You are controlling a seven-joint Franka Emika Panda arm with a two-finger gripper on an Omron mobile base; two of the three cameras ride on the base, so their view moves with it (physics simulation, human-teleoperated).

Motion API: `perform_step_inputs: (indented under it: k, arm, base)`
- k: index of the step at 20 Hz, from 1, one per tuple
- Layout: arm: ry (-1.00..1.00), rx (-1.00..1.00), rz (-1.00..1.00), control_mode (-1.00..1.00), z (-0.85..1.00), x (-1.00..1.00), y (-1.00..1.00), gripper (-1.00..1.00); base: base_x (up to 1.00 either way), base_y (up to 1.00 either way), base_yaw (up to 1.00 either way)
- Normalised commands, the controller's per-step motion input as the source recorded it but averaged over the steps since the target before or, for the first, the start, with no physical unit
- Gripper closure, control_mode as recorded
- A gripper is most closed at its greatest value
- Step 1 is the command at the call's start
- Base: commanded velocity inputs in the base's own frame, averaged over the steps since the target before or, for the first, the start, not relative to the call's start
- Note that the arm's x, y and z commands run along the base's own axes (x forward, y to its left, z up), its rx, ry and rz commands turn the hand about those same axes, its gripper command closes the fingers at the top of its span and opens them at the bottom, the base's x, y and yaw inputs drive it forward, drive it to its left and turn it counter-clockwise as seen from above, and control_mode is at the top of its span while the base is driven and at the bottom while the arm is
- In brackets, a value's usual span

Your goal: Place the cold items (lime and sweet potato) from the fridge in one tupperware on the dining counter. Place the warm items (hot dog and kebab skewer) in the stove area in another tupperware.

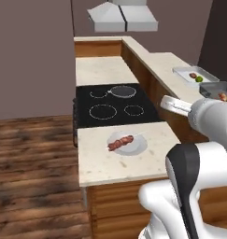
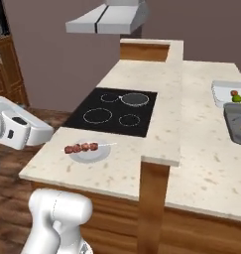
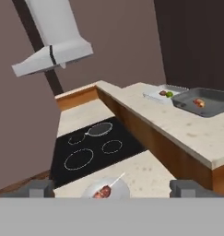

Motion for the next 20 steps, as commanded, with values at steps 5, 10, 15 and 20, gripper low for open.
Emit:
perform_step_inputs:
  k: [5,10,15,20]
  arm:
    - [0.00,0.00,0.00,1.00,0.00,0.00,0.00,-1.00]
    - [0.08,0.06,0.00,-1.00,0.00,0.12,0.01,-1.00]
    - [0.77,0.47,0.25,-1.00,-0.17,0.52,0.00,-1.00]
    - [0.80,0.41,0.20,-1.00,-0.69,0.48,0.14,-1.00]
  base:
    - [0.36,0.74,-0.54]
    - [0.43,0.26,-0.09]
    - [0.00,0.00,0.00]
    - [0.00,0.00,0.00]
